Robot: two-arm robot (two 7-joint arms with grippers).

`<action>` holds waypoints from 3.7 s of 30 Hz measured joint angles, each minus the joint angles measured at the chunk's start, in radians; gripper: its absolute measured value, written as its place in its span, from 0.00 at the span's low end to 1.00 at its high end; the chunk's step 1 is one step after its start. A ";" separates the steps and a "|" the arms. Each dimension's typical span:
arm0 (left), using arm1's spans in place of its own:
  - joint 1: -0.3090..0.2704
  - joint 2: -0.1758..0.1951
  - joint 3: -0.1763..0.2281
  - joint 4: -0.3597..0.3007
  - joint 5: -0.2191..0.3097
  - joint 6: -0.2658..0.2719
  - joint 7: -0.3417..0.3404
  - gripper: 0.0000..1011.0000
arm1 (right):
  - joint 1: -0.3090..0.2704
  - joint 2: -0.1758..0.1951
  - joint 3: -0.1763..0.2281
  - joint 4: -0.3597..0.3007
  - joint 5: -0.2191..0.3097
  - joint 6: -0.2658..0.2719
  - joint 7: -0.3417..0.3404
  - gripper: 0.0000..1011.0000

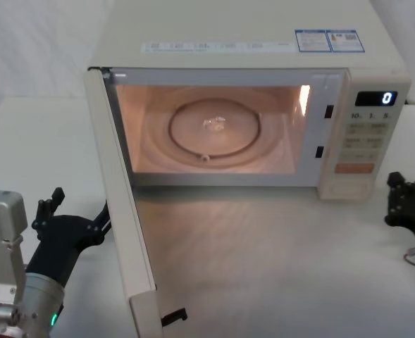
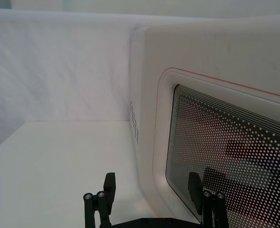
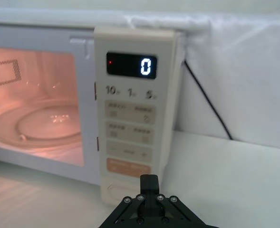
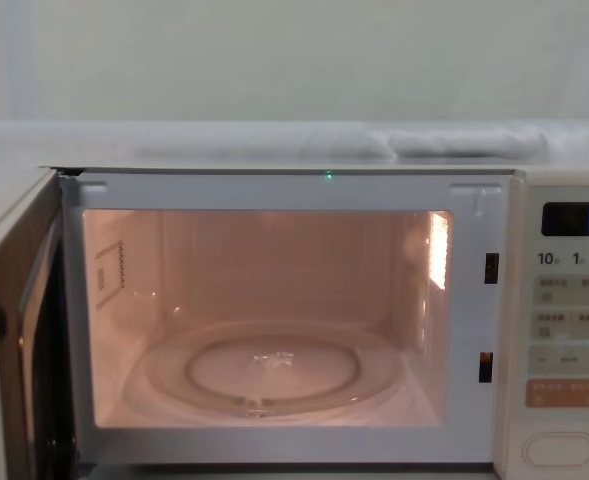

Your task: Press the button to open the microwave door with one hand; close the microwave door with the other hand.

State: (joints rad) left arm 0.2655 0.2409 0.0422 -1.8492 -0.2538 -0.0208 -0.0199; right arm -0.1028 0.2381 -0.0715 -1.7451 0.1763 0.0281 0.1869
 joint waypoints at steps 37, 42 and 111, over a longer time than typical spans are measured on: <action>0.000 0.000 0.000 0.000 0.000 0.000 0.000 0.99 | -0.019 0.043 0.068 -0.039 0.079 -0.005 0.038 0.30; 0.000 0.000 0.000 0.000 0.000 0.000 0.000 0.99 | -0.019 0.042 0.068 -0.039 0.078 -0.005 0.037 0.44; 0.000 0.000 0.000 0.000 0.000 0.000 0.000 0.44 | -0.019 0.041 0.068 -0.038 0.076 -0.004 0.036 0.99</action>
State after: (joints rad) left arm 0.2655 0.2410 0.0422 -1.8492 -0.2538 -0.0208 -0.0199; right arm -0.1222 0.2795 -0.0036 -1.7832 0.2523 0.0236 0.2230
